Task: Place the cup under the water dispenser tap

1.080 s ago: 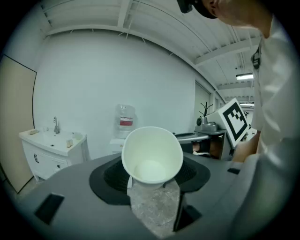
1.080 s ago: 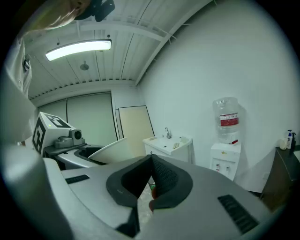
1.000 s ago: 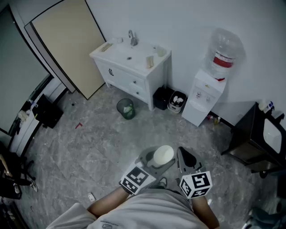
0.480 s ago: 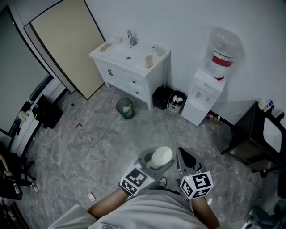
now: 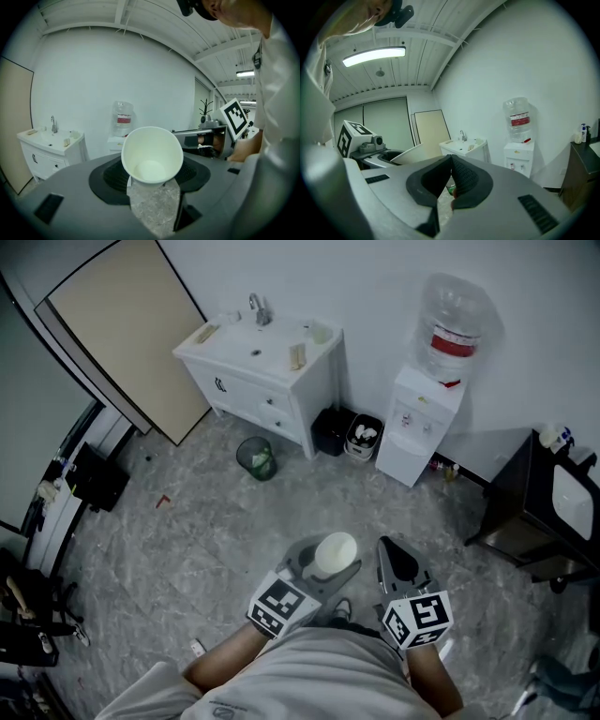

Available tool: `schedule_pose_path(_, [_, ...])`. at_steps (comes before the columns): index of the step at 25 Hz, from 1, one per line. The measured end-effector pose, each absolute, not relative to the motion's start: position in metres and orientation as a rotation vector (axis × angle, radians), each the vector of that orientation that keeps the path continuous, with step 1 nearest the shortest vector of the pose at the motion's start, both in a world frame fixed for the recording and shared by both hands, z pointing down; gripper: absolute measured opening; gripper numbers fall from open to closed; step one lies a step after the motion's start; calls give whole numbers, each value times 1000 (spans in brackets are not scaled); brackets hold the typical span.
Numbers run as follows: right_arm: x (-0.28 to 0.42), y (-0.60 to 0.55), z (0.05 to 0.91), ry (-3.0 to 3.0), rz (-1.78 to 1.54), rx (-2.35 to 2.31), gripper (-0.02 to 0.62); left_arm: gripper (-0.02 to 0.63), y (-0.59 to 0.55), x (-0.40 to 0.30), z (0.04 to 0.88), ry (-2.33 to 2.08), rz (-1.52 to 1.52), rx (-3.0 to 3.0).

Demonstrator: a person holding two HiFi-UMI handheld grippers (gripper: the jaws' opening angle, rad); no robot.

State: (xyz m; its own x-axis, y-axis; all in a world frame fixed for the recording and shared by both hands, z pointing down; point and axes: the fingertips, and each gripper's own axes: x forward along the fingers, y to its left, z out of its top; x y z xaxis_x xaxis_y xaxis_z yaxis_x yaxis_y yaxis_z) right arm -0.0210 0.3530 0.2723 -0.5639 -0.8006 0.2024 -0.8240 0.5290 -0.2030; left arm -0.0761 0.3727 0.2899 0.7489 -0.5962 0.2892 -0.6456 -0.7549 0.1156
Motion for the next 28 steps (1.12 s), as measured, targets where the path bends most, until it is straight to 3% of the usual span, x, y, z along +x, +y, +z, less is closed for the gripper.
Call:
schedule_pose_path(16, [42,310,285,-2618,465,1552,17,259,313,-27,304,-922,391,2773])
schedule_pose_path(28, [38,160,304,-2556,472,1579,17,259,158,-13,340,-821,482,2808])
